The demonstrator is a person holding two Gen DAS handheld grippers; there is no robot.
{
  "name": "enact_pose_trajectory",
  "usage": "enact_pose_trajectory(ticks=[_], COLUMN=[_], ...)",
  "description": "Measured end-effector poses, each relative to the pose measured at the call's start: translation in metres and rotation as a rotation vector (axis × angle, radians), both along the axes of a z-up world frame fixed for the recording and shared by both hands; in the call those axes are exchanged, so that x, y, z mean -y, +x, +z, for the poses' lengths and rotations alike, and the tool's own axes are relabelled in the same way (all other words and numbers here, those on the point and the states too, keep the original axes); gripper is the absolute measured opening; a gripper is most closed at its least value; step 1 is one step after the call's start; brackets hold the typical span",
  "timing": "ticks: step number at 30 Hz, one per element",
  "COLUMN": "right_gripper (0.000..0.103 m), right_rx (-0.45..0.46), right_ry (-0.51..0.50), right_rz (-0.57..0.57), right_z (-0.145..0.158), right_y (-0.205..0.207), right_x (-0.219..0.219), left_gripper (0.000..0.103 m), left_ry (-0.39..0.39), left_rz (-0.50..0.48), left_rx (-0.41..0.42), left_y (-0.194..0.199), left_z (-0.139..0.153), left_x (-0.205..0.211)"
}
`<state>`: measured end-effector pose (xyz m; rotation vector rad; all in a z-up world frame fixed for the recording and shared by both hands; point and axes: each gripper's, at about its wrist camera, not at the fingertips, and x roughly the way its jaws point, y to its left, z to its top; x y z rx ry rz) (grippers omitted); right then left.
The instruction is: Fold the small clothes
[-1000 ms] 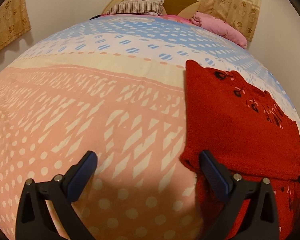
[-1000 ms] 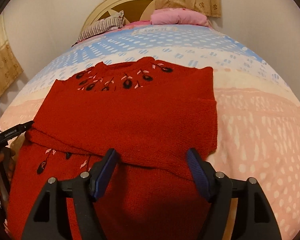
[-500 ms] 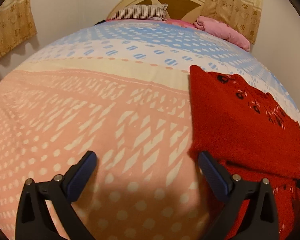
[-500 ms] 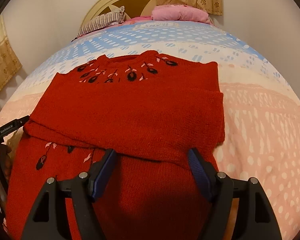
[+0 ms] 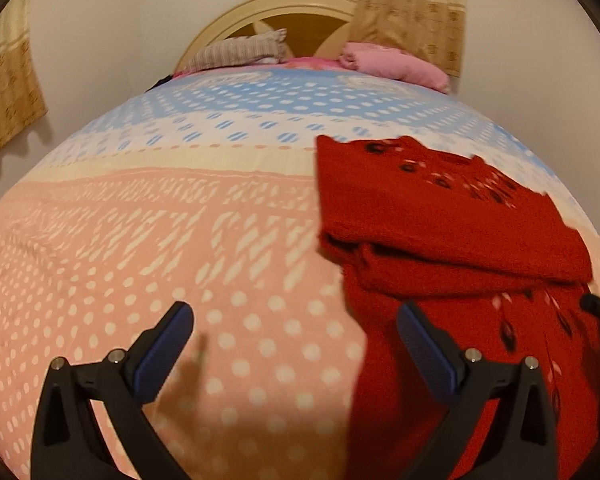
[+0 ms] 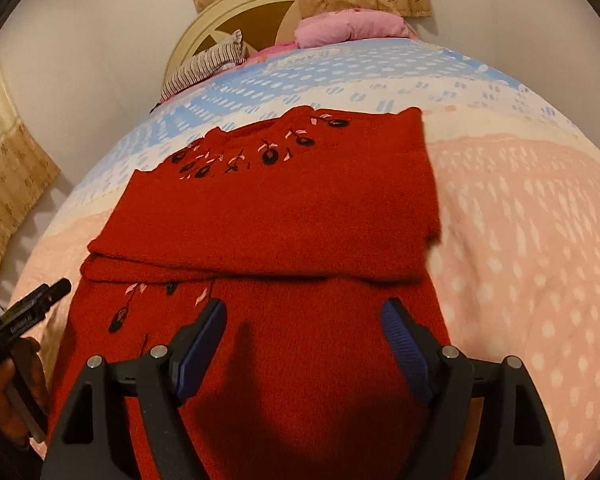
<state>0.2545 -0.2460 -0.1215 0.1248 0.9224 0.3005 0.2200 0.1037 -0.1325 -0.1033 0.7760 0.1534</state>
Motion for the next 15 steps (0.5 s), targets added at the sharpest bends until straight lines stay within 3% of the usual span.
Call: enact_pose_trajectory(ticks=[15], right_gripper=[0.08], right_rx=[0.004], right_ry=[0.061], right_rz=[0.016], right_z=[0.02], right_y=[-0.071], right_x=[0.02], left_gripper=[0.103], left_ry=[-0.035], left_rz=[-0.123], left_rx=[0.02], left_y=[-0.066], left_z=[0.012], left_x=[0.024])
